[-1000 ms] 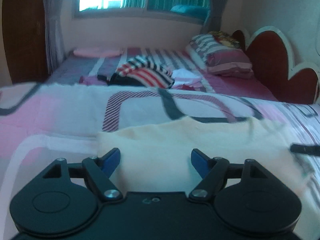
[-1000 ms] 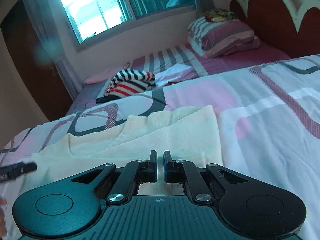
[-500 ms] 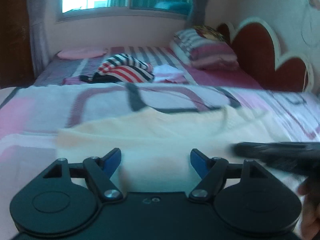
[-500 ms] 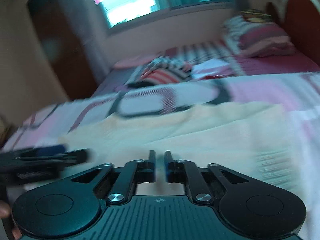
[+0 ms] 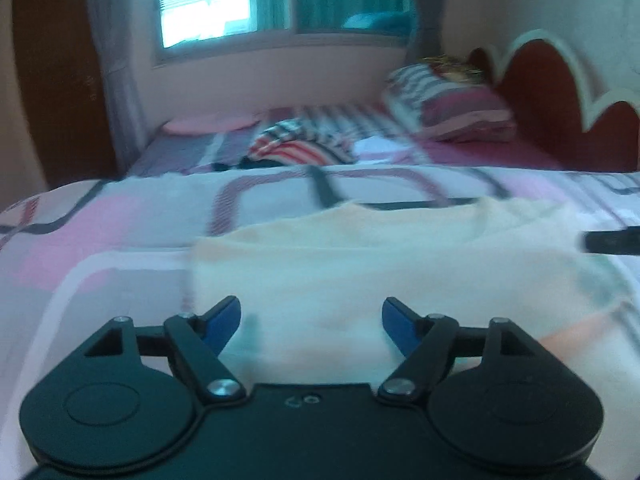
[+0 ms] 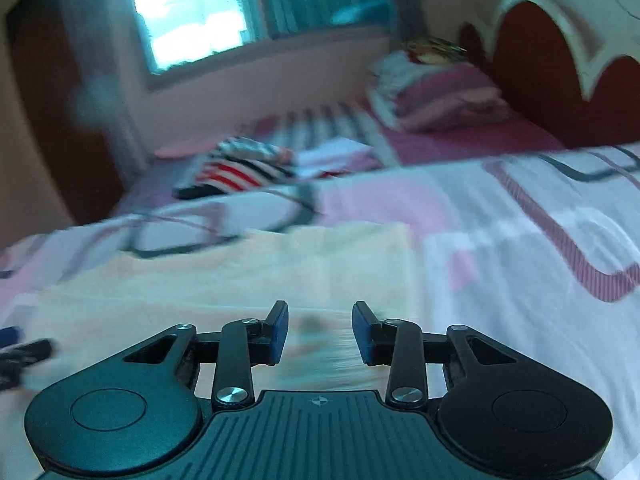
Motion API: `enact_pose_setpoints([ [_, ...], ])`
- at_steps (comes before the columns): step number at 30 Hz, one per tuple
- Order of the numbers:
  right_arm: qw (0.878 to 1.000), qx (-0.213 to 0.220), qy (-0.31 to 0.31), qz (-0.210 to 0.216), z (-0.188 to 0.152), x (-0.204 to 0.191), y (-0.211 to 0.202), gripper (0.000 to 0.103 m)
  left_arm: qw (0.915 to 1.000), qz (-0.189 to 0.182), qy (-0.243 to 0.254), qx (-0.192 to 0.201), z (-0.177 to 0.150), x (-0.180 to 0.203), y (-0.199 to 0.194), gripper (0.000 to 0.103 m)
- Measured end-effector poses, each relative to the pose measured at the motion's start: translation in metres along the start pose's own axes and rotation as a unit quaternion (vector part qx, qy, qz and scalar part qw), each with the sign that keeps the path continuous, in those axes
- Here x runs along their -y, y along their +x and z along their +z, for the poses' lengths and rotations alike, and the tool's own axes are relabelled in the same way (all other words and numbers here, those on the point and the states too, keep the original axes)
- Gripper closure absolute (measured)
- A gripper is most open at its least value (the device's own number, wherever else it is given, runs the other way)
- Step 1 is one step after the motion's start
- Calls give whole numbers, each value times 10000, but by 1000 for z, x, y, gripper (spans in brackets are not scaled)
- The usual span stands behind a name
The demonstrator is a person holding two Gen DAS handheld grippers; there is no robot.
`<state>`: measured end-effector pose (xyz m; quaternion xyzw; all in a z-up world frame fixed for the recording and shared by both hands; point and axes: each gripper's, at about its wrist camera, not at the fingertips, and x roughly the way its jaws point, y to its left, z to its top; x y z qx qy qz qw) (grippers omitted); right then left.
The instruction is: Fold small clothes
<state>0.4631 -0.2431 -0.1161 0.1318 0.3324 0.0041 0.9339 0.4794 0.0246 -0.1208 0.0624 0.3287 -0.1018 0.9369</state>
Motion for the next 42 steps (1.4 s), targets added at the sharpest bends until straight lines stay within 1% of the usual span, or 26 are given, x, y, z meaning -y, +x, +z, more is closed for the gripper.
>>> enact_pose_setpoints([
  [2, 9990, -35, -416, 137, -10, -21, -6, 67, 9997, -85, 220, -117, -7, 16, 1, 27],
  [3, 9978, -169, -618, 156, -17, -30, -4, 67, 9990, -77, 302, -330, -12, 21, 10, 24],
  [4, 9961, -435, -759, 67, -27, -34, 4, 67, 9987, -50, 309, -395, -17, 23, 15, 24],
  [5, 9946, -618, -839, -15, -35, -34, 13, 67, 9992, -71, 223, -329, -18, 20, 14, 24],
  [6, 9945, -494, -927, -14, -38, -34, 12, 67, 9991, -74, 175, -380, -15, 18, 11, 24],
  [7, 9947, -528, -881, -27, -35, -33, 9, 67, 9993, -12, 159, -349, -13, 16, 6, 25],
  [8, 9956, -482, -803, -19, -33, -30, 3, 67, 9997, 107, 135, -186, -12, 12, -3, 26],
  [9, 9968, -314, -729, -27, -32, -26, -6, 67, 9998, 149, 93, -100, -13, 8, -8, 26],
  [10, 9973, -222, -688, -83, -32, -21, -11, 67, 9997, 187, 40, -157, -14, 4, -8, 26],
  [11, 9973, -246, -672, -143, -33, -19, -10, 67, 9991, 262, 1, -327, -17, 0, -4, 26],
  [12, 9967, -388, -678, -232, -35, -14, -4, 67, 9984, 298, -15, -487, -20, -1, 0, 24],
  [13, 9958, -566, -673, -267, -38, -9, 2, 67, 9982, 305, -5, -525, -23, -1, 2, 24],
  [14, 9961, -518, -688, -205, -39, -7, 2, 67, 9981, 360, 59, -492, -24, 1, 1, 24],
  [17, 9950, -559, -810, -193, -37, -7, 0, 67, 9969, 499, 204, -574, -24, 9, -1, 24],
  [22, 9944, -576, -877, -118, -37, -5, 0, 67, 9960, 568, 232, -654, -24, 11, 0, 22],
  [28, 9937, -553, -979, -23, -38, 0, -3, 67, 9944, 749, 253, -707, -24, 15, 1, 19],
  [31, 9927, -561, -1064, 9, -38, 0, -3, 67, 9927, 890, 238, -774, -21, 18, 0, 19],
  [34, 9926, -549, -1082, 104, -38, 2, -4, 66, 9909, 1092, 282, -731, -24, 23, -8, 21],
  [36, 9907, -561, -1229, 177, -40, 3, -7, 58, 9904, 1151, 277, -710, -28, 24, -15, 21],
  [37, 9883, -592, -1383, 238, -41, 1, -8, 52, 9902, 1176, 257, -714, -30, 23, -18, 21],
  [39, 9863, -608, -1514, 259, -42, -1, -15, 51, 9902, 1189, 205, -705, -33, 22, -26, 21],
  [40, 9869, -588, -1469, 310, -42, 2, -20, 51, 9903, 1190, 203, -688, -34, 22, -30, 21],
  [42, 9911, -505, -1174, 382, -43, 10, -34, 51, 9910, 1159, 208, -639, -38, 22, -42, 21],
])
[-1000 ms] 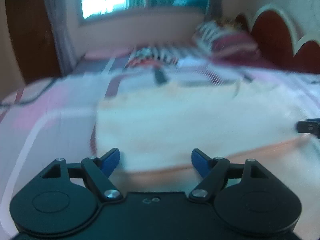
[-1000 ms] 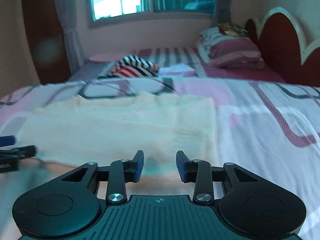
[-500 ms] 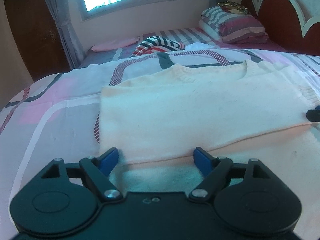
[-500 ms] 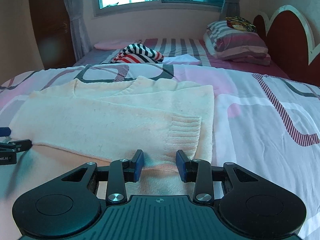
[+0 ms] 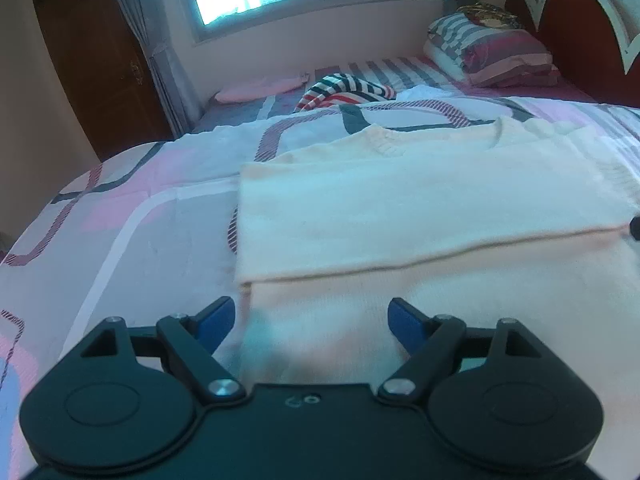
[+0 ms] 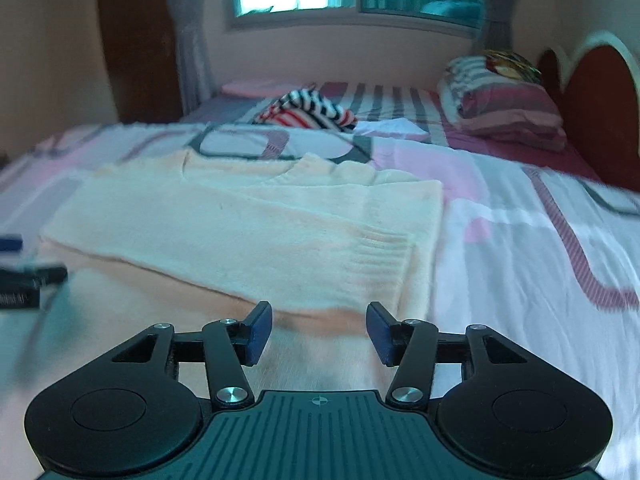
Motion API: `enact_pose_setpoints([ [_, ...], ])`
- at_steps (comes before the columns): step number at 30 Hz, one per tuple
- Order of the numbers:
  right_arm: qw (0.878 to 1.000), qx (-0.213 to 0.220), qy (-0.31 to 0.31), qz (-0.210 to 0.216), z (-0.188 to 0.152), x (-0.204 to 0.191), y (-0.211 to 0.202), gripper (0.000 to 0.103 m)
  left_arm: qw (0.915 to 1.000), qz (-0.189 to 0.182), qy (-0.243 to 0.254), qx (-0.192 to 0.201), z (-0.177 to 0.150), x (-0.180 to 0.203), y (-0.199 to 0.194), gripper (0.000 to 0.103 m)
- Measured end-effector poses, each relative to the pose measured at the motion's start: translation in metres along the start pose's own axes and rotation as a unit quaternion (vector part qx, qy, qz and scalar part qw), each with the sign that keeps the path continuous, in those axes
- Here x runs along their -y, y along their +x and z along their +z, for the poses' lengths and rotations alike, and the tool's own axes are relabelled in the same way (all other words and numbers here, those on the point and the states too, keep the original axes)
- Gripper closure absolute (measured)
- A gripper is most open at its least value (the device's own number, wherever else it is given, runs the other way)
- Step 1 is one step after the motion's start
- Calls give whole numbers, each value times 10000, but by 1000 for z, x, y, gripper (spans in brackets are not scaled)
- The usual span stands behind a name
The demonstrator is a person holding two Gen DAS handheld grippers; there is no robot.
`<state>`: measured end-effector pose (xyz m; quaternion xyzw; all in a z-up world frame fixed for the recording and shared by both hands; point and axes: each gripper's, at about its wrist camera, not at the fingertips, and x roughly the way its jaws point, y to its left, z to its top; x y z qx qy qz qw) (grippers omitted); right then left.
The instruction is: Fold small clothes
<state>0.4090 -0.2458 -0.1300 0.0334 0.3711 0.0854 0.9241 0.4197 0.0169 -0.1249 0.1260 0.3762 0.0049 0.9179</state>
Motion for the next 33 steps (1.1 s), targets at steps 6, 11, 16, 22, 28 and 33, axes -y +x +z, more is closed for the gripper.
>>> enact_pose_setpoints([
  [6, 9970, 153, 688, 325, -35, 19, -68, 51, 9994, -319, -129, 53, -49, -28, -48, 23],
  [11, 9947, -100, 980, 292, -87, 32, -125, 51, 9966, -619, -513, -204, -114, -69, -93, 28],
  [16, 9909, -452, 1251, 221, -136, 28, -168, 51, 9895, -994, -980, -372, -157, -92, -129, 40],
  [22, 9859, -519, 1563, 302, -175, 13, -202, 51, 9704, -1761, -1557, -550, -184, -106, -156, 41],
  [28, 9706, -639, 2201, 734, -194, 12, -224, 51, 9339, -2709, -2192, -798, -208, -116, -162, 52],
  [33, 9535, -612, 2681, 1232, -206, 21, -228, 52, 9086, -3195, -2536, -894, -212, -123, -146, 58],
])
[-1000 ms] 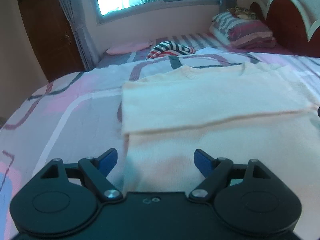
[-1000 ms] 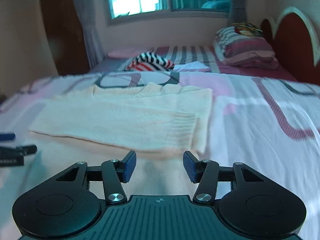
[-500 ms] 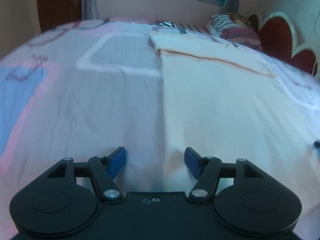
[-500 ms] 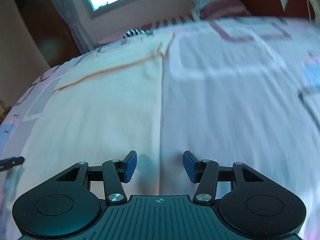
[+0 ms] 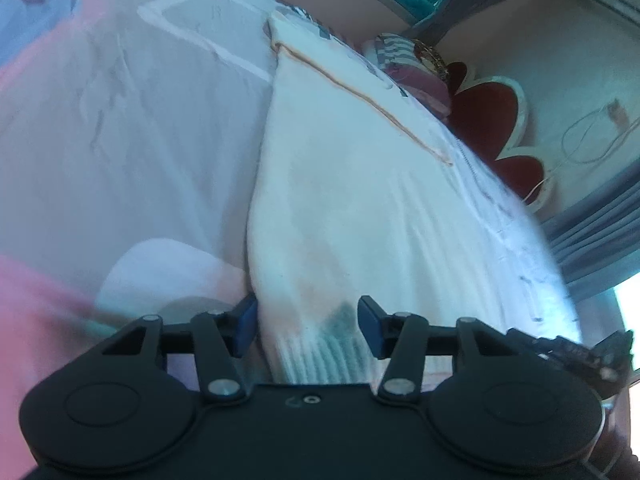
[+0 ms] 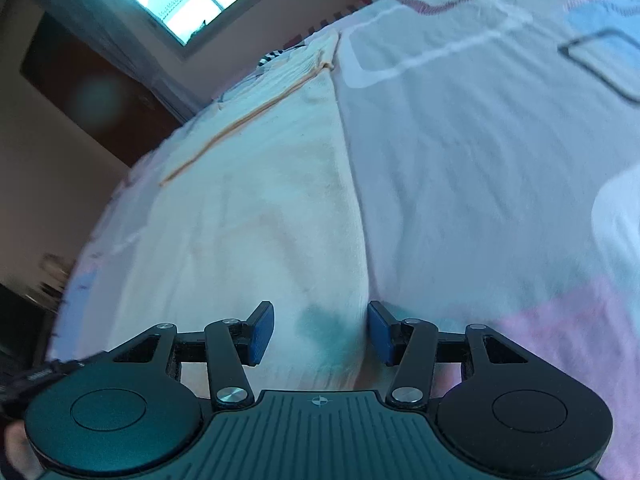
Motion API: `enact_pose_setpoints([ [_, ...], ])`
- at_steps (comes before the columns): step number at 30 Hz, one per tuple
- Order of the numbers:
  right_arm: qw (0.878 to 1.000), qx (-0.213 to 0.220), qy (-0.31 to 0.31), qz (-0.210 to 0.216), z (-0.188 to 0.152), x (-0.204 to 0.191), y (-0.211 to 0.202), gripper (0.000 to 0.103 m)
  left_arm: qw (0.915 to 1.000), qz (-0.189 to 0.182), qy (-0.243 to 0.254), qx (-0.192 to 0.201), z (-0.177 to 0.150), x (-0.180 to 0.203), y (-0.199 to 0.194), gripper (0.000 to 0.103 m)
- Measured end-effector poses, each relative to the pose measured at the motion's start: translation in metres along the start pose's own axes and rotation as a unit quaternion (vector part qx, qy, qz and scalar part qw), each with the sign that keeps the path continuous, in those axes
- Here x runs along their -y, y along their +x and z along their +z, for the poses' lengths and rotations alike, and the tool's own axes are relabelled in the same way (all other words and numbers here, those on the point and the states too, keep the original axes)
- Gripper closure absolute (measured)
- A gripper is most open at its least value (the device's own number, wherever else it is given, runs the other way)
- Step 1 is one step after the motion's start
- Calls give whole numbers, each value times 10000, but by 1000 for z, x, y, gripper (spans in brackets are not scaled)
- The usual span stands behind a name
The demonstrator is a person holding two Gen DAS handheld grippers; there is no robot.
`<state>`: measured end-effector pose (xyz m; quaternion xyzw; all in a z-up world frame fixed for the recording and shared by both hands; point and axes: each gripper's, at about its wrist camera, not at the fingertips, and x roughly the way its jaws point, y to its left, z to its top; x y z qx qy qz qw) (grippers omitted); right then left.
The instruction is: Fold small clothes
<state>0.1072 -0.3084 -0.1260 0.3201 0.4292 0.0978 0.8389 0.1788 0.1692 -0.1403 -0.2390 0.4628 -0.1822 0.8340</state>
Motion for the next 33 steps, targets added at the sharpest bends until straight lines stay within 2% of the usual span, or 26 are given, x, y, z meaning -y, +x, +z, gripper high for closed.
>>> enact_pose_setpoints([
  [1, 9999, -9, 104, 113, 2, 3, 1, 57, 10000, -69, -56, -29, 3, -2, 3, 61],
  [2, 9995, -34, 222, 232, 5, 6, 3, 70, 9997, -154, -157, -81, 7, -6, 8, 67],
  [4, 9979, -143, 494, 397, 10, 12, 12, 78, 9991, -279, -289, -132, 12, -8, 17, 70],
  [7, 9964, -168, 641, 526, 14, 15, 18, 79, 9986, -393, -308, -162, 17, -11, 27, 72],
  [11, 9961, -358, 451, 663, 6, 14, 13, 79, 9982, -480, -270, -250, 13, -12, 25, 72],
  [12, 9959, -396, 418, 691, 2, 15, 11, 81, 9982, -481, -238, -254, 9, -13, 22, 72],
  [14, 9946, -459, 525, 766, -2, 18, 9, 95, 9985, -453, -212, -222, 7, -12, 21, 72],
  [16, 9946, -461, 549, 746, -2, 19, 12, 99, 9992, -333, -155, -185, 7, -8, 21, 76],
  [17, 9947, -454, 514, 770, 0, 18, 13, 99, 9999, -109, -20, -126, 6, -3, 19, 101],
  [18, 9951, -414, 448, 783, 2, 15, 11, 99, 10000, 20, 40, -27, 7, 1, 14, 101],
  [21, 9939, -67, 349, 1040, 10, 7, -9, 100, 9984, -285, -56, 495, 7, 1, -7, 101],
  [23, 9929, 85, 275, 1155, 14, 6, -17, 100, 9986, -42, 191, 485, 5, 2, -5, 101],
  [26, 9934, -132, 334, 1089, 11, 15, -6, 100, 9994, 228, 238, 107, 0, -6, 18, 100],
  [29, 9943, -350, 469, 886, 8, 19, 11, 100, 9995, 204, 12, 221, 3, -5, 17, 101],
  [33, 9936, 85, 310, 1081, 29, 0, -7, 100, 9975, 7, 37, 707, 19, 10, -5, 101],
])
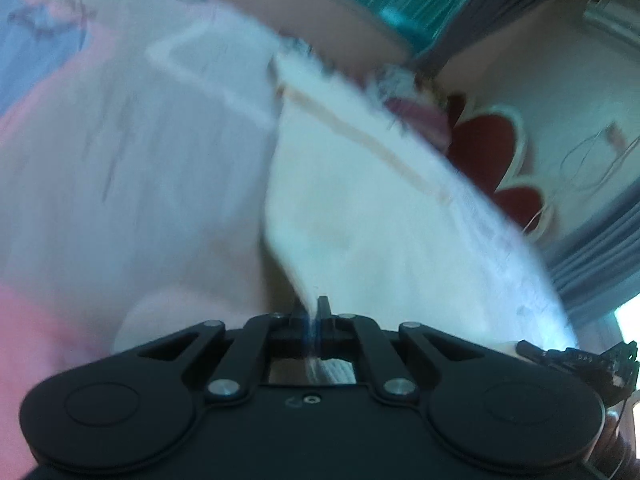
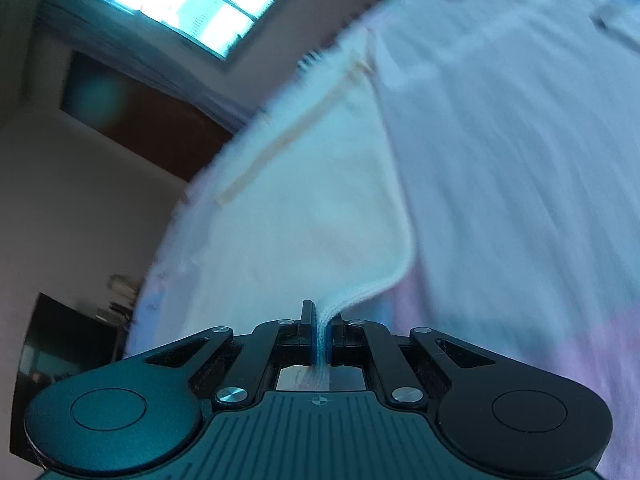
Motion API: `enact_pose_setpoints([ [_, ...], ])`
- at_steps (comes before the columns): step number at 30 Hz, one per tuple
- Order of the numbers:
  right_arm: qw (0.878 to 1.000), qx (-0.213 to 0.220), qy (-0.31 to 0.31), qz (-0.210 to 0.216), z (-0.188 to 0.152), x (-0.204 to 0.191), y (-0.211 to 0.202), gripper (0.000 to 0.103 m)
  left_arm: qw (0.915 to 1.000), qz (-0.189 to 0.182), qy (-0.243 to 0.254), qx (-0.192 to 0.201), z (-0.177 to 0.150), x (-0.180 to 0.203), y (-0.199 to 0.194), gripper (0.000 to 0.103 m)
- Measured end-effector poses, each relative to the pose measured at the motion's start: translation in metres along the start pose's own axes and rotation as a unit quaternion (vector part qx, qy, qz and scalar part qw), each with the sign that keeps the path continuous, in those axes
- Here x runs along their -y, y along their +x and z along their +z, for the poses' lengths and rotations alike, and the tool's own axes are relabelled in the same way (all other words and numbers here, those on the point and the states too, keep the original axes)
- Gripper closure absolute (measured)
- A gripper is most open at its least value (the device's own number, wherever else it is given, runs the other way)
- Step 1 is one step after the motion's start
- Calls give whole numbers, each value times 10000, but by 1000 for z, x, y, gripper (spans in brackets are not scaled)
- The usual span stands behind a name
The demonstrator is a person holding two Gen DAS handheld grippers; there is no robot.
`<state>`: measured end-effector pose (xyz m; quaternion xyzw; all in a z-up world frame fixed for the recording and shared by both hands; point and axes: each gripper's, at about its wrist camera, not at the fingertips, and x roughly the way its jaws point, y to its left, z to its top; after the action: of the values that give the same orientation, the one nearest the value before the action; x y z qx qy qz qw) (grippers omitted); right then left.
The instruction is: Fold small clothes
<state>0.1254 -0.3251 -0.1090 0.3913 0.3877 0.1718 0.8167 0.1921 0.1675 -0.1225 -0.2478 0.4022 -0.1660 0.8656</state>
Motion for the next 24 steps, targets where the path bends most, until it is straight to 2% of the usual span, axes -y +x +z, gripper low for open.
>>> enact_pose_setpoints([
  [3, 9988, 314, -375, 101, 32, -30, -6, 100, 9995, -155, 65, 277, 34, 18, -5, 101],
  [6, 9955, 626, -692, 164, 76, -61, -5, 100, 9984, -282, 134, 480, 81, 40, 7, 101],
  [11, 9913, 951, -884, 223, 165, -103, 15, 100, 9950, -176, 546, 814, 158, 81, 34, 101],
  [14, 9913, 992, -863, 91, 218, -115, 40, 100, 9942, -78, 663, 847, 204, 98, 67, 101],
  [18, 9944, 932, -484, -120, 271, -94, 93, 100, 9958, 188, 602, 660, 236, 91, 126, 101],
  [21, 9967, 806, 7, -128, 290, -51, 135, 100, 9977, 347, 425, 392, 240, 68, 171, 101],
  [24, 9977, 632, 178, -183, 296, -15, 171, 100, 9983, 410, 337, 222, 244, 49, 203, 101],
])
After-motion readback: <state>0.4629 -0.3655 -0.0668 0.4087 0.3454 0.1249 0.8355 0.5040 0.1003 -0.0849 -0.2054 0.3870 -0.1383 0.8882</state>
